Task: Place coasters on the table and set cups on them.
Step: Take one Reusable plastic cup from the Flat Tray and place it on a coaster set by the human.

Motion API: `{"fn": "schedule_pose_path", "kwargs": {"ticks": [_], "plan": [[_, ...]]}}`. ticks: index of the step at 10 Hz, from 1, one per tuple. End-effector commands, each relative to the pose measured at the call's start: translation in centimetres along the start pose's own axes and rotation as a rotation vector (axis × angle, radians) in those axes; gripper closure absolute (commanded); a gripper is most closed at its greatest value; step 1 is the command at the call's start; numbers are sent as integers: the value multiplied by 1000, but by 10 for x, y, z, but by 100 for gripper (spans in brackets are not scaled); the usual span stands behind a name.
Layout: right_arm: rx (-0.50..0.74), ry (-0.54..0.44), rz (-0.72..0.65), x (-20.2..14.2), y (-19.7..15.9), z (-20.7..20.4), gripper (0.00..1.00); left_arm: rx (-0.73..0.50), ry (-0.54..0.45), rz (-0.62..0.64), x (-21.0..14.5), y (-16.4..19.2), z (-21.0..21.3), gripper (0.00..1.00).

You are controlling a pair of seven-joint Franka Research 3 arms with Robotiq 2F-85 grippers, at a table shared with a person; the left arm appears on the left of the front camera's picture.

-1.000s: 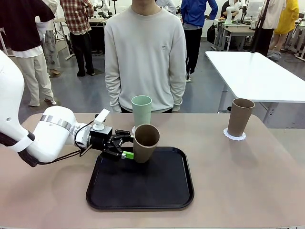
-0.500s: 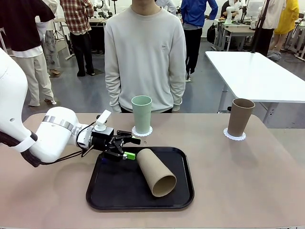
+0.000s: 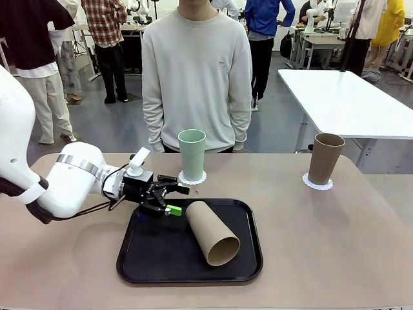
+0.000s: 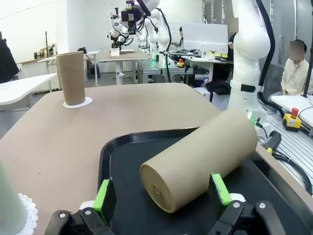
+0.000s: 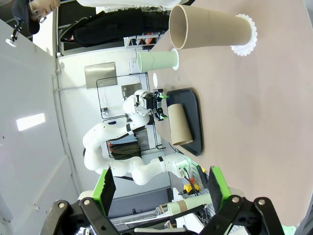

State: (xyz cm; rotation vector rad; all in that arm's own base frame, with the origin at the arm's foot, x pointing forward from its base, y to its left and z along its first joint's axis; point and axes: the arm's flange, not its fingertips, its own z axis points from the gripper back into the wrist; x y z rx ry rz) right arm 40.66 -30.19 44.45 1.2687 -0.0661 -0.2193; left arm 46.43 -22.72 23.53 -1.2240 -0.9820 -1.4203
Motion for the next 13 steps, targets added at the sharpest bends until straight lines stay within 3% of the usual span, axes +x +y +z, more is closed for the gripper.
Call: {"fn": "schedule_pose_path", "kwargs": {"ticks": [1, 3, 4, 6, 8, 11, 13], "plan": [[5, -4, 0, 1, 1, -1, 0, -23, 161, -97, 33, -23, 10, 0], [5, -4, 0, 1, 1, -1, 0, -30, 430, -225, 93, -58, 16, 0], [5, -4, 0, 1, 1, -1, 0, -11, 523, -406, 132, -71, 25, 0], [5, -4, 0, 1, 1, -1, 0, 5, 656, -622, 191, -91, 24, 0], [5, -4, 0, 1, 1, -1, 0, -58, 828, -728, 238, -106, 2, 0], [5, -4, 0, 1, 1, -1, 0, -176, 1102, -676, 239, -92, -47, 0], [5, -4, 0, 1, 1, -1, 0, -240, 1206, -647, 228, -84, -83, 0]]}}
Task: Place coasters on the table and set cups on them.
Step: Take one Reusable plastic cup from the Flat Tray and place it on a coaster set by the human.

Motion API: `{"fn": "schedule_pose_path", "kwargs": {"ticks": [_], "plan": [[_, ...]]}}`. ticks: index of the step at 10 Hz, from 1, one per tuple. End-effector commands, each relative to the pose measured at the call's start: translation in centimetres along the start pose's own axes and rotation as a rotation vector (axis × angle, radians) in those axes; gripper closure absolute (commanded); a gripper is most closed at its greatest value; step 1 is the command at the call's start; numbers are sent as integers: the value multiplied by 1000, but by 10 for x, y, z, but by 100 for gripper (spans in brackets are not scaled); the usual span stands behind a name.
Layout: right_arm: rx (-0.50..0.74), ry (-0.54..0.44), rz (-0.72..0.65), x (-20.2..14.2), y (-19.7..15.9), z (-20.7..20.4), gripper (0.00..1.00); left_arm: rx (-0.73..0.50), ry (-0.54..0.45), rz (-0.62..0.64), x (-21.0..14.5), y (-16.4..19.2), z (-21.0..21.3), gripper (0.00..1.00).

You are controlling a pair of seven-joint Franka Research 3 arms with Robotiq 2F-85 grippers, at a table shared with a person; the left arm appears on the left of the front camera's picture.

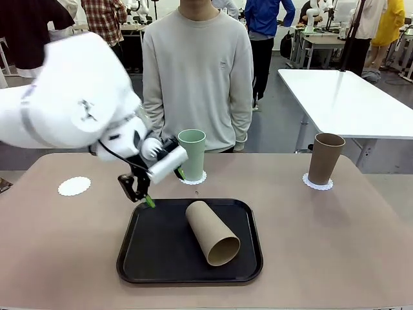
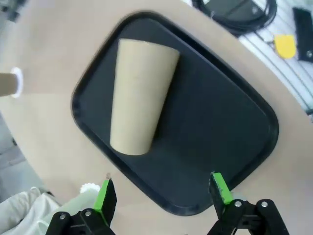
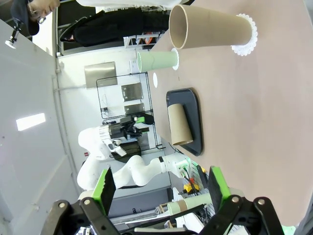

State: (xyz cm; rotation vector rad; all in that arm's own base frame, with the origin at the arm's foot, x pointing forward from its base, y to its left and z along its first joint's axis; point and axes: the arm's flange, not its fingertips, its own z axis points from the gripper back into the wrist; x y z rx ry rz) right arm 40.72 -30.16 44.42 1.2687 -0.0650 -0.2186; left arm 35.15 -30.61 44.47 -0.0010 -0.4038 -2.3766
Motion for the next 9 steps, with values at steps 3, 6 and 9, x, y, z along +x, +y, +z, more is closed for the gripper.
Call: {"fn": "schedule_pose_path", "kwargs": {"ticks": [3, 6, 9], "plan": [[6, -5, 0, 0, 1, 0, 0, -128, 109, -2, 34, 48, -46, 0], [6, -5, 0, 0, 1, 0, 0, -118, 100, -9, 33, 40, -52, 0], [6, -5, 0, 0, 1, 0, 0, -121, 85, -5, 37, 49, -60, 0]]}}
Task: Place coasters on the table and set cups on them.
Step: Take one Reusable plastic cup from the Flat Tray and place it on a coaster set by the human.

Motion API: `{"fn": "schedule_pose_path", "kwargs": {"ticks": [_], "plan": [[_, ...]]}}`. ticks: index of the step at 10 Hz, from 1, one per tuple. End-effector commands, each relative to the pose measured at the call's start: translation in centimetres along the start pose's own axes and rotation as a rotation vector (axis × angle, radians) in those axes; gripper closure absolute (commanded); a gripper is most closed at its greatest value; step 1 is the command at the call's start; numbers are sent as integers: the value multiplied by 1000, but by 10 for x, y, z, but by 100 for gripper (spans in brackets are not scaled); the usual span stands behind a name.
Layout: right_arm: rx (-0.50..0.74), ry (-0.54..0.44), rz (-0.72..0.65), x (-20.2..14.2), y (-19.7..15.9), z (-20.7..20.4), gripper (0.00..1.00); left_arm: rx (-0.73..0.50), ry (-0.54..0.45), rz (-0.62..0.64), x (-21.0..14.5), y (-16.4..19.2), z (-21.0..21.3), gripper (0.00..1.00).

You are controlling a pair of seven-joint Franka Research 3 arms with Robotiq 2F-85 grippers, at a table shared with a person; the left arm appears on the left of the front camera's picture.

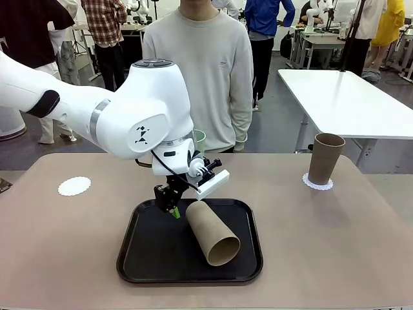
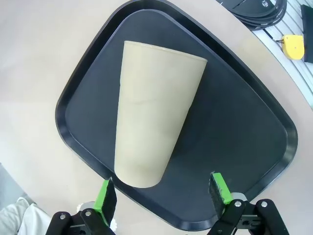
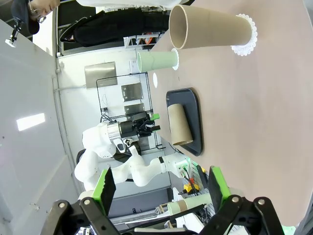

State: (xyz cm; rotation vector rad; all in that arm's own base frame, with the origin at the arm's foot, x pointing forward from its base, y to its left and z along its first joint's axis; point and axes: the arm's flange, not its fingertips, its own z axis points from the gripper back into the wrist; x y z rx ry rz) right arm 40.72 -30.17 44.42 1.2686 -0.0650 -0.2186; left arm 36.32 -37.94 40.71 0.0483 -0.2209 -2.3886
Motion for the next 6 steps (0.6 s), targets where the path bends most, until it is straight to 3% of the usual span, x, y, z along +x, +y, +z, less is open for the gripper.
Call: {"fn": "schedule_pose_path", "kwargs": {"ticks": [1, 2, 6], "plan": [[6, -5, 0, 0, 1, 0, 0, -12, 3, 9, 1, 11, -16, 0], [6, -5, 0, 0, 1, 0, 0, -43, -38, 1, 5, 21, -25, 0], [6, -5, 0, 0, 1, 0, 0, -99, -42, -41, 22, 34, -53, 0]]}}
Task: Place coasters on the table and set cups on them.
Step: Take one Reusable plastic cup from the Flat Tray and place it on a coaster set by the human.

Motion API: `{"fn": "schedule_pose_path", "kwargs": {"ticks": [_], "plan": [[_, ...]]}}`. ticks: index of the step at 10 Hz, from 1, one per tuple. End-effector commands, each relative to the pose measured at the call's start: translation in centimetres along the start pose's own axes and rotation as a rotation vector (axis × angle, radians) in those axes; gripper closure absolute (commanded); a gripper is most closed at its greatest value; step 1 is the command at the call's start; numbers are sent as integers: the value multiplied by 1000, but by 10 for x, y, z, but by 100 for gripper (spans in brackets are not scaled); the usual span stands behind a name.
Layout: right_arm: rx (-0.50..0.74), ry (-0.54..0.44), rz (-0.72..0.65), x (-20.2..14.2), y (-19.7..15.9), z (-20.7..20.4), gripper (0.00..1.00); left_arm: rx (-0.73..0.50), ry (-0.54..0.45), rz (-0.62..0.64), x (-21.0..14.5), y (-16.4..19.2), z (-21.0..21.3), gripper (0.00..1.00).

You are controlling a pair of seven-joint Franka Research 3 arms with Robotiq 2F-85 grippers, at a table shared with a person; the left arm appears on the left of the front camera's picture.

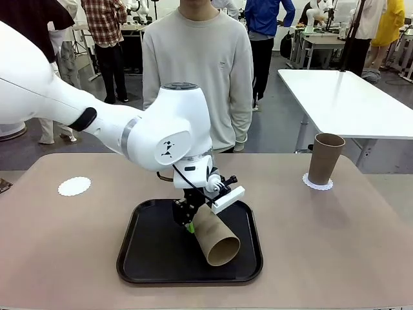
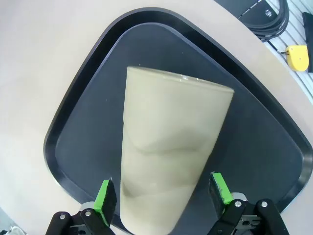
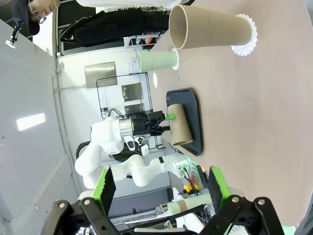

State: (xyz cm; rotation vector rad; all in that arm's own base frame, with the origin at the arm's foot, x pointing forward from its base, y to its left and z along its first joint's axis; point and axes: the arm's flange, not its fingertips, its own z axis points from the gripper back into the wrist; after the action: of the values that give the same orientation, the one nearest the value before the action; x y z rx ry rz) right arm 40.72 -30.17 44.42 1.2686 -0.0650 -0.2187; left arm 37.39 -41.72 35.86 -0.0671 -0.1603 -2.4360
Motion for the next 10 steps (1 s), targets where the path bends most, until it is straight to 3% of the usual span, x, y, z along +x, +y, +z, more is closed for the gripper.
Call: {"fn": "schedule_pose_path", "kwargs": {"ticks": [1, 4, 7, 8, 9, 10], "plan": [[6, -5, 1, 0, 1, 0, 0, -46, 43, -11, 7, 8, -6, 0], [6, -5, 1, 0, 1, 0, 0, -110, 104, -14, 1, 7, -26, 0], [6, -5, 1, 0, 1, 0, 0, -109, 35, -14, 4, 7, -28, 0], [6, -5, 1, 0, 1, 0, 0, -100, 11, -22, 4, 7, -26, 59], [6, -5, 1, 0, 1, 0, 0, -101, 9, -19, 4, 7, -23, 59], [6, -5, 1, 0, 1, 0, 0, -100, 20, -6, 2, 7, -19, 100]]}}
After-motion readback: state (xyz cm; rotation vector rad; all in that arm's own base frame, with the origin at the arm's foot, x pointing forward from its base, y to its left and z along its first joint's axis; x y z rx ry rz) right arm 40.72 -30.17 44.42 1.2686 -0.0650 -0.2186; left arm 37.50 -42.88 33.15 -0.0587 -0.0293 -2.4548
